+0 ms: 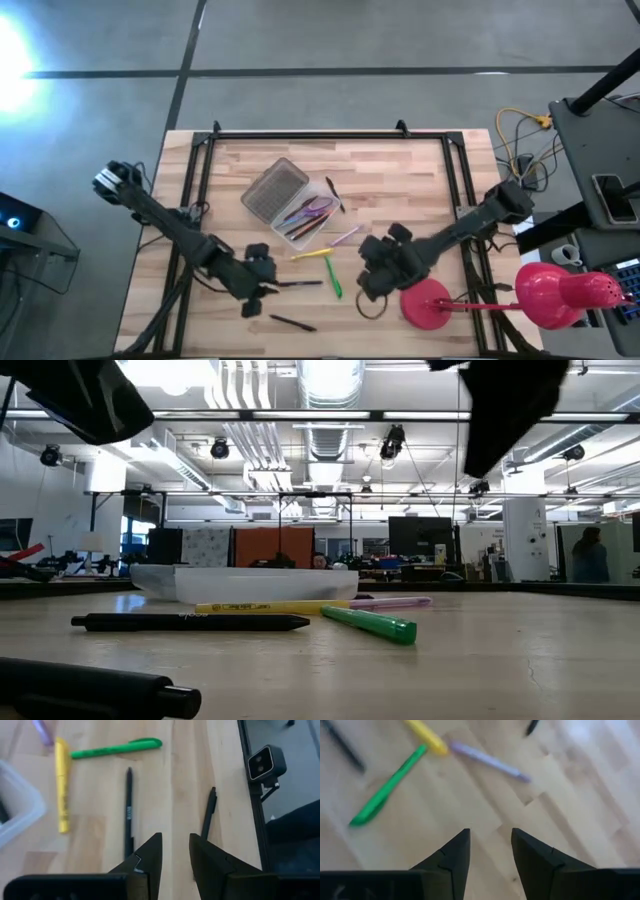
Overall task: Pick & place school supplies into a supply box
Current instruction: Put the black pen into the transparent supply box
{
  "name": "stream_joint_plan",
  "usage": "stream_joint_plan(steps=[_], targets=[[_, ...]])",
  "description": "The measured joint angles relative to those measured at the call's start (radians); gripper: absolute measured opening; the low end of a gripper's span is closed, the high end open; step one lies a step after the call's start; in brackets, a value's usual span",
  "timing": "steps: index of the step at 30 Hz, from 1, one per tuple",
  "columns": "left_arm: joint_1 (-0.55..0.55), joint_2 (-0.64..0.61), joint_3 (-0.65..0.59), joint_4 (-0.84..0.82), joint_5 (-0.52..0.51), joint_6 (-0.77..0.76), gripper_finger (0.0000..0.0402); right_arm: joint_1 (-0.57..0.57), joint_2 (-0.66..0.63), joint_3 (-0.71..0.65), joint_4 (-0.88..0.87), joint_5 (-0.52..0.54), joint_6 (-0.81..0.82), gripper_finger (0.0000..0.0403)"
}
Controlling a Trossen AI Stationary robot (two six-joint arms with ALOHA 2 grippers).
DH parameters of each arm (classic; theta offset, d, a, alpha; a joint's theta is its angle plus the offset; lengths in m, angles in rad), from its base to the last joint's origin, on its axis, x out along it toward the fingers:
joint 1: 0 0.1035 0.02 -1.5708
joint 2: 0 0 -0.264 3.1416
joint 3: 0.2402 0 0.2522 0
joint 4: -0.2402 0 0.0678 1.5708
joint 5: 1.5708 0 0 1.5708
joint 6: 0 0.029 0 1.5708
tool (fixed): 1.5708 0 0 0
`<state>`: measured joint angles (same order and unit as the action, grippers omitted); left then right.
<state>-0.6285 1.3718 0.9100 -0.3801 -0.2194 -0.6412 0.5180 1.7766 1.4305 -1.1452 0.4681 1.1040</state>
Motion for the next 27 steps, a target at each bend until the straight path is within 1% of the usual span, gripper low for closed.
stream_joint_plan(steps=[5, 9, 11, 16, 19, 23, 27], targets=[[-0.013, 0.145, 0.1, -0.001, 0.021, 0.007, 0.0081, 0.043, 0.025, -0.004, 0.003, -0.004, 0.005, 0.0137], [-0.059, 0.263, 0.166, -0.001, 0.051, 0.106, 0.0081, 0.07, 0.038, -0.019, 0.001, -0.006, 0.034, 0.0137], [-0.084, 0.324, 0.193, -0.007, 0.065, 0.161, 0.0081, 0.082, 0.038, -0.029, 0.004, -0.025, 0.053, 0.0137], [-0.124, 0.449, 0.246, -0.038, 0.072, 0.187, 0.0081, 0.103, 0.039, -0.051, 0.004, -0.046, 0.07, 0.0137], [-0.124, 0.479, 0.276, -0.036, 0.062, 0.176, 0.0081, 0.11, 0.039, -0.061, 0.005, -0.048, 0.084, 0.0137], [-0.124, 0.485, 0.303, -0.04, 0.06, 0.176, 0.0087, 0.108, 0.039, -0.069, 0.01, -0.049, 0.094, 0.0137], [-0.124, 0.485, 0.286, -0.049, 0.06, 0.164, 0.0119, 0.107, 0.039, -0.083, 0.028, -0.046, 0.094, 0.0137]])
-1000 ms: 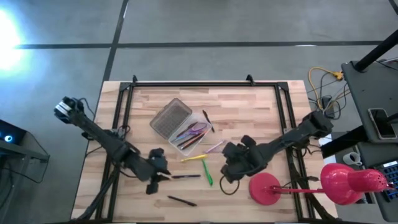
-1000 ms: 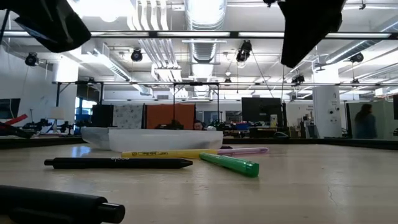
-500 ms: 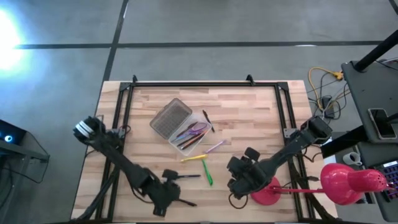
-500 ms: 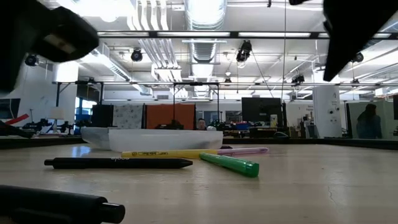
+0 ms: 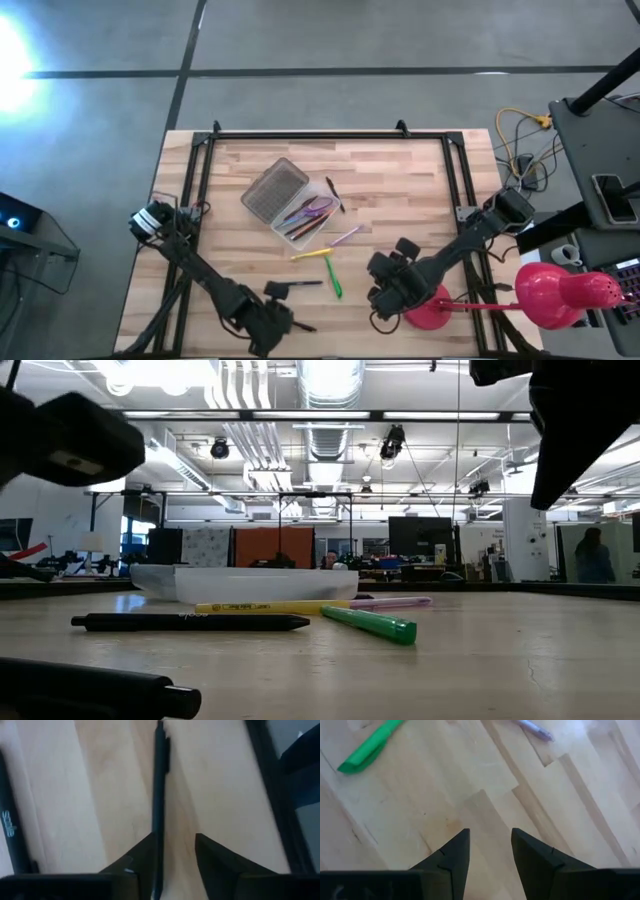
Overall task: Pick & place school supplies into a supply box
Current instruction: Put the black pen into the transparent supply box
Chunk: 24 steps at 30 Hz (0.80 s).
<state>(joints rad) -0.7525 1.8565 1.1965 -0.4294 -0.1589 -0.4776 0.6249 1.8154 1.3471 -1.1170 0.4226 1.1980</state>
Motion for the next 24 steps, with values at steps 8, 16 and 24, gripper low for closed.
stream_joint_plan(steps=[8, 16, 24], targets=[[0.001, 0.002, -0.025, 0.008, -0.024, 0.023, 0.0172, 0.0, 0.0, -0.034, 0.014, -0.001, 0.013, 0.0137], [0.015, 0.04, -0.025, 0.036, -0.033, 0.091, 0.0137, 0.0, 0.0, -0.044, 0.025, -0.003, 0.009, 0.0137], [0.025, 0.08, -0.001, 0.042, -0.017, 0.082, 0.0069, 0.0, 0.0, -0.048, 0.023, -0.003, 0.003, 0.0137]])
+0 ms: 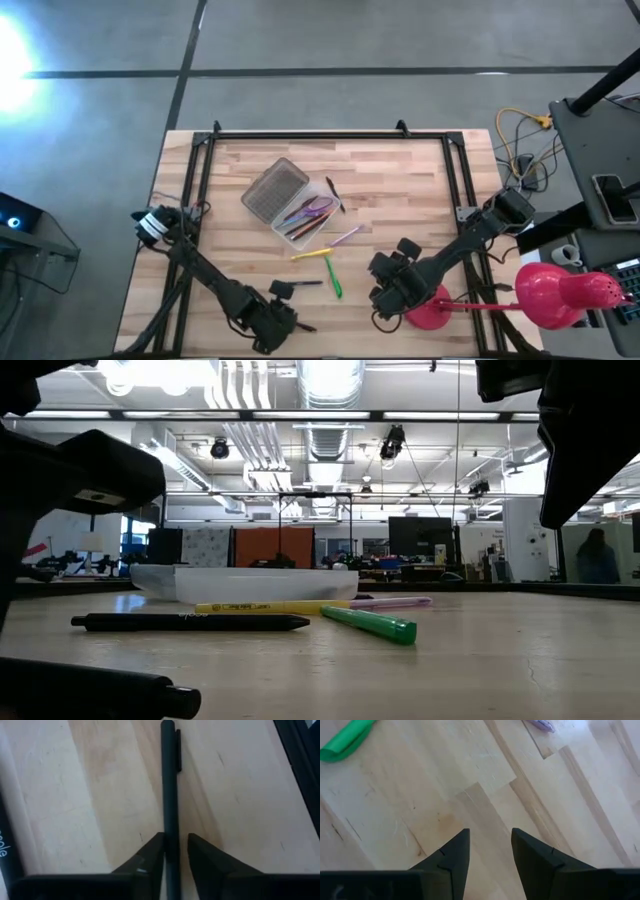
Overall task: Pick & place school supplies into a supply box
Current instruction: Put the black pen into the transparent supply box
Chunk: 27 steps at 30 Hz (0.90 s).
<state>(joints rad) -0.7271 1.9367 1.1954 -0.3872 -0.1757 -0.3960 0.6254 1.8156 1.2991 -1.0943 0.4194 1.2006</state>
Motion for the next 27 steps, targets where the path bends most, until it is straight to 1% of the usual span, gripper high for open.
stream_joint_plan(steps=[2, 4, 5, 7, 11, 15, 17, 19, 23, 25, 27], targets=[[0.012, -0.003, 0.0, -0.017, 0.019, -0.011, 0.0039, 0.0, 0.0, 0.0, 0.001, 0.0, -0.009, 0.0137], [0.04, -0.005, 0.0, -0.03, 0.098, -0.016, 0.0016, 0.0, 0.0, 0.0, 0.001, 0.0, -0.011, 0.0137], [0.054, -0.005, -0.001, -0.031, 0.143, -0.037, 0.0013, 0.0, -0.001, 0.0, 0.002, 0.001, -0.011, 0.0136], [0.074, -0.011, -0.002, -0.032, 0.184, -0.084, 0.0014, 0.0, -0.006, -0.001, 0.001, 0.005, -0.002, 0.0133], [0.114, -0.047, -0.008, -0.053, 0.184, -0.12, 0.0011, 0.0, -0.025, -0.001, -0.007, 0.022, 0.002, 0.0123], [0.186, -0.122, -0.012, -0.095, 0.167, -0.199, 0.001, 0.0, -0.038, -0.001, -0.064, 0.056, 0.029, 0.0111], [0.229, -0.167, -0.022, -0.126, 0.165, -0.234, 0.001, 0.0, -0.048, -0.001, -0.111, 0.063, 0.087, 0.0106], [0.276, -0.214, -0.045, -0.141, 0.142, -0.276, 0.001, 0.0, -0.055, -0.001, -0.165, 0.071, 0.169, 0.01], [0.397, -0.342, -0.102, -0.135, 0.039, -0.373, 0.0009, 0.0, -0.071, -0.001, -0.253, 0.081, 0.326, 0.009], [0.457, -0.409, -0.146, -0.114, -0.025, -0.413, 0.0009, 0.0, -0.075, -0.001, -0.268, 0.082, 0.367, 0.0086], [0.52, -0.468, -0.209, -0.043, -0.08, -0.447, 0.0008, 0.0, -0.075, -0.001, -0.268, 0.082, 0.375, 0.0082]])
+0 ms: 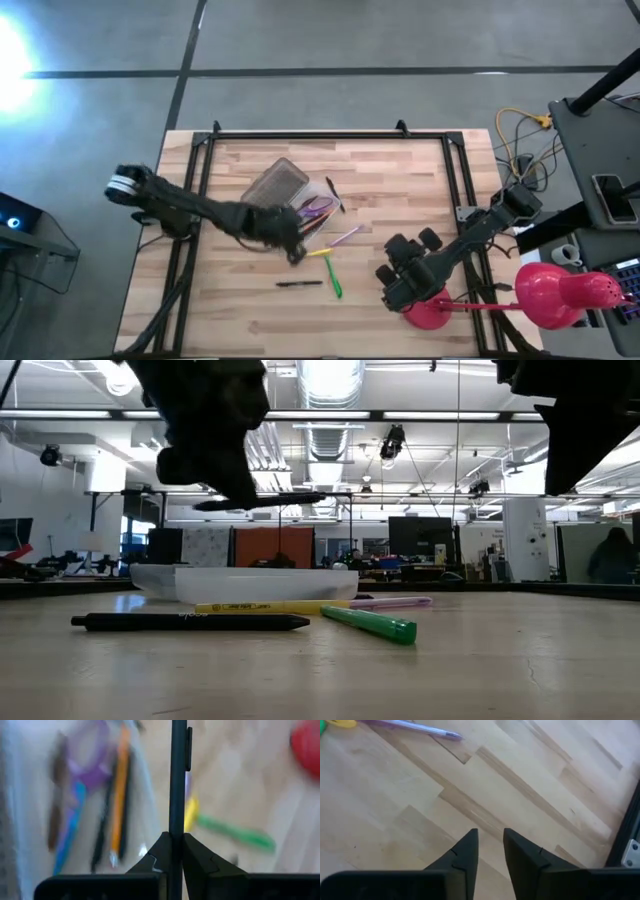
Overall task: Pick & place school supplies into a supply box
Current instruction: Put the black pen into the transparent supply box, then put the violet pen into the transparent supply box
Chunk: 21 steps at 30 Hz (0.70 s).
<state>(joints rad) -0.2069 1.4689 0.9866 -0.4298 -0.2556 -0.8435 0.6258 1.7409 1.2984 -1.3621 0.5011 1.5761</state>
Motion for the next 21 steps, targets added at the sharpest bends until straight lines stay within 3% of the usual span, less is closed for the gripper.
stream_joint_plan(steps=[4, 10, 21], targets=[[0.128, -0.068, -0.133, 0.22, -0.011, -0.071, 0.0008, 0.0, 0.0, 0.0, 0.003, 0.0, 0.0, 0.0078], [0.211, -0.034, -0.265, 0.305, 0.061, -0.143, 0.0018, -0.002, 0.0, 0.0, 0.005, 0.028, 0.002, 0.0079], [0.217, -0.033, -0.226, 0.315, -0.001, -0.134, 0.0089, -0.034, 0.003, -0.007, 0.011, 0.052, -0.007, 0.0078]])
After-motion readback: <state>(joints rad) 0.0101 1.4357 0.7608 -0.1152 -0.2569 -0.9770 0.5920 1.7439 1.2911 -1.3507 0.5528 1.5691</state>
